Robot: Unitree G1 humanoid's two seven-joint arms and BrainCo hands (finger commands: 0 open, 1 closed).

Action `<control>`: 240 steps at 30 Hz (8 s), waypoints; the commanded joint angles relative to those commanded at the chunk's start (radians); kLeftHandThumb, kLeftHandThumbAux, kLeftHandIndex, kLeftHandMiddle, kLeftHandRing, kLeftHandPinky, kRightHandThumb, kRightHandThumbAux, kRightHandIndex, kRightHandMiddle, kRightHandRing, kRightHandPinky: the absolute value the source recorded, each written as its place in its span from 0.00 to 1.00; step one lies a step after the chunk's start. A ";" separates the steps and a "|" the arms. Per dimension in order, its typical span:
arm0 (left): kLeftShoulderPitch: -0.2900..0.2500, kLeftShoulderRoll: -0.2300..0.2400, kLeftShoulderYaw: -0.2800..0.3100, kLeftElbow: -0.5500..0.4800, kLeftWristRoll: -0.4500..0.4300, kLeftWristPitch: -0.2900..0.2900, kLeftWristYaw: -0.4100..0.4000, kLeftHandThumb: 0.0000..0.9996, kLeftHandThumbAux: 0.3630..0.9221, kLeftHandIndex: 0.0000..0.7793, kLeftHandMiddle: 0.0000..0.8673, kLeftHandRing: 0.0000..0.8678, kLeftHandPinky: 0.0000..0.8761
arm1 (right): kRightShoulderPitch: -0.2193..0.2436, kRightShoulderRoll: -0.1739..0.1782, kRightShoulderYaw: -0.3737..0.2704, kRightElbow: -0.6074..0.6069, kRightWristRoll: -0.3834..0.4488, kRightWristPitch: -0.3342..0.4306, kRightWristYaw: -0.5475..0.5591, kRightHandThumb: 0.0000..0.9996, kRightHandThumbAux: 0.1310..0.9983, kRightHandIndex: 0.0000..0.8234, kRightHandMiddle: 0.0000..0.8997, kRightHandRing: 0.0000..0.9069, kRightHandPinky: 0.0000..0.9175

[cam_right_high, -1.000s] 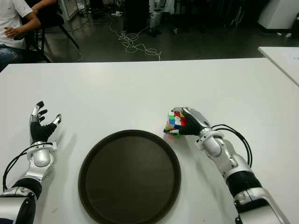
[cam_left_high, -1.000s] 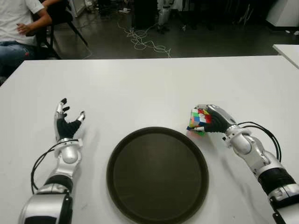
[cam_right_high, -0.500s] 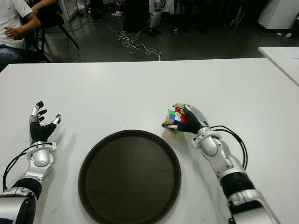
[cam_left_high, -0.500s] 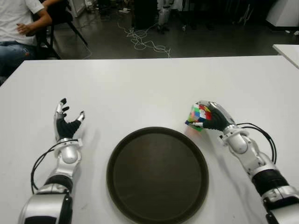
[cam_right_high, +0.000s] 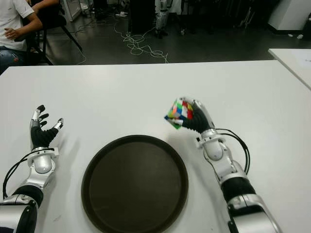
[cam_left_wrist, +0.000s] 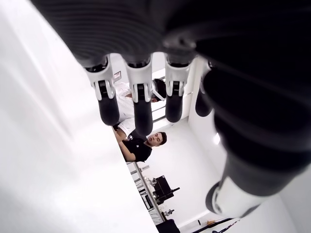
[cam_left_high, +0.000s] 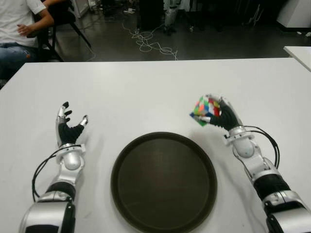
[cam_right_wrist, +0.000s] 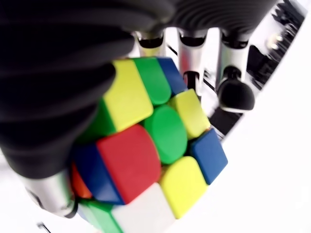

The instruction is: Pick up the Rubik's Cube and put it in the plate

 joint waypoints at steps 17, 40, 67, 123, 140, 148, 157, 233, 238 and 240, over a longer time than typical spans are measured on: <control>-0.002 -0.005 0.011 0.000 -0.018 0.003 -0.015 0.00 0.71 0.12 0.14 0.16 0.19 | -0.007 0.081 -0.057 -0.114 0.103 0.029 0.043 0.37 0.70 0.78 0.94 0.94 0.92; -0.003 0.001 -0.003 0.000 0.009 0.010 0.018 0.00 0.75 0.14 0.14 0.15 0.13 | 0.074 0.166 -0.010 -0.366 0.147 0.210 0.195 0.43 0.74 0.83 0.91 0.91 0.89; -0.006 -0.001 0.005 0.004 -0.007 0.025 -0.002 0.00 0.73 0.13 0.15 0.15 0.14 | 0.166 0.113 0.144 -0.502 0.186 0.313 0.545 0.21 0.74 0.81 0.92 0.94 0.92; -0.003 0.001 -0.011 -0.005 0.014 0.038 0.030 0.00 0.71 0.16 0.16 0.16 0.13 | 0.151 -0.113 0.265 -0.713 0.038 0.551 0.812 0.18 0.80 0.84 0.90 0.90 0.88; -0.002 0.000 -0.012 -0.002 0.016 0.041 0.037 0.00 0.69 0.15 0.15 0.14 0.11 | 0.070 -0.187 0.356 -0.670 -0.114 0.449 0.861 0.16 0.85 0.88 0.94 0.94 0.93; -0.003 0.000 -0.016 -0.002 0.019 0.043 0.042 0.00 0.69 0.16 0.17 0.17 0.13 | 0.064 -0.191 0.363 -0.655 -0.123 0.421 0.854 0.16 0.85 0.91 0.95 0.96 0.94; -0.005 -0.002 -0.015 -0.003 0.014 0.046 0.046 0.00 0.71 0.16 0.16 0.16 0.12 | 0.070 -0.185 0.357 -0.632 -0.132 0.347 0.807 0.21 0.85 0.90 0.96 0.96 0.95; -0.002 -0.005 -0.016 -0.007 0.003 0.030 0.033 0.00 0.76 0.14 0.15 0.14 0.13 | 0.156 -0.032 0.312 -0.446 0.042 0.124 0.684 0.12 0.83 0.87 0.93 0.95 0.93; -0.002 -0.004 -0.019 -0.007 0.008 0.028 0.038 0.00 0.76 0.15 0.16 0.16 0.14 | 0.157 -0.033 0.313 -0.446 0.015 0.121 0.667 0.09 0.84 0.87 0.93 0.95 0.93; -0.002 -0.003 -0.020 -0.007 0.009 0.028 0.040 0.00 0.77 0.16 0.16 0.16 0.14 | 0.158 -0.029 0.311 -0.442 0.013 0.112 0.660 0.06 0.84 0.85 0.93 0.94 0.92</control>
